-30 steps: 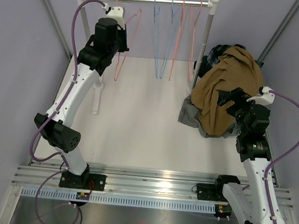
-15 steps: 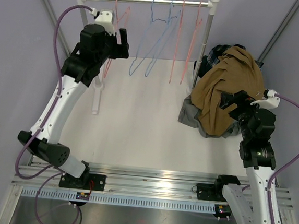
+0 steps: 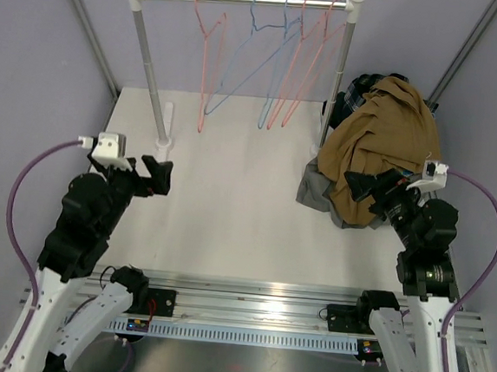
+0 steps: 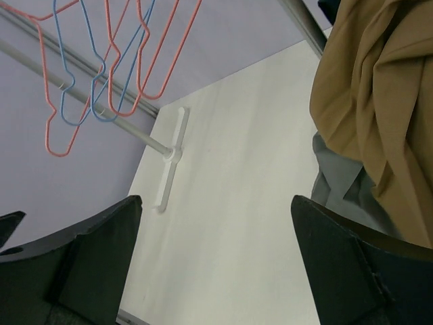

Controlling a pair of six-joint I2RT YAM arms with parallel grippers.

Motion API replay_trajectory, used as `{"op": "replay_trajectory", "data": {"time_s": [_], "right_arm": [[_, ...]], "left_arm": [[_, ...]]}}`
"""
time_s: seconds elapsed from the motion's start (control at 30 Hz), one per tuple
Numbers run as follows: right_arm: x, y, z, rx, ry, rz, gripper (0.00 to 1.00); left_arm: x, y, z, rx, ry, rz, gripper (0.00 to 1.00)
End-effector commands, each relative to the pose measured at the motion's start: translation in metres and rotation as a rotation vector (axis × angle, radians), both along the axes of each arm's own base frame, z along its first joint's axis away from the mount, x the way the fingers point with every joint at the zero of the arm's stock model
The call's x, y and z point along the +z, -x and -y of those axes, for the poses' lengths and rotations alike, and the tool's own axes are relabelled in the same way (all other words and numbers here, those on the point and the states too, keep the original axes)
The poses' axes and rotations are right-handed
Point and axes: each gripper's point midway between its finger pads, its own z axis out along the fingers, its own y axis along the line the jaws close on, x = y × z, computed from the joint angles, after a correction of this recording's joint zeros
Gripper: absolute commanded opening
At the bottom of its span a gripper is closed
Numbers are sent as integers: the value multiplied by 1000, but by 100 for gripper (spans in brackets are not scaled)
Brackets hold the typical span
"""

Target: Remove the skirt from the hanger

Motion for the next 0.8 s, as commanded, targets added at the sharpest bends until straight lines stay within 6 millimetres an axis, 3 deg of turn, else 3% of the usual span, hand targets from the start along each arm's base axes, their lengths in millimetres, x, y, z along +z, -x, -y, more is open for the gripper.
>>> {"op": "replay_trajectory", "data": {"time_s": [0.0, 0.03, 0.07, 0.2, 0.3, 0.57, 0.77], "right_arm": [[4, 24, -22, 117, -137, 66, 99], [10, 32, -22, 118, -149, 114, 100], [1, 32, -21, 108, -160, 99, 99], [-8, 34, -13, 57, -155, 47, 99], [-12, 37, -6, 14, -130, 27, 99], [-30, 37, 19, -140, -113, -16, 100], [-36, 37, 26, -166, -51, -16, 100]], "left_arm": [[-19, 17, -5, 9, 74, 57, 99], [-27, 21, -7, 12, 73, 52, 99], [-42, 24, -9, 14, 66, 35, 99], [-53, 38, -18, 39, 106, 85, 99], [-47, 40, -22, 54, 104, 116, 99], [-59, 28, -23, 84, 75, 42, 98], [-63, 26, -29, 128, 71, 3, 99]]}}
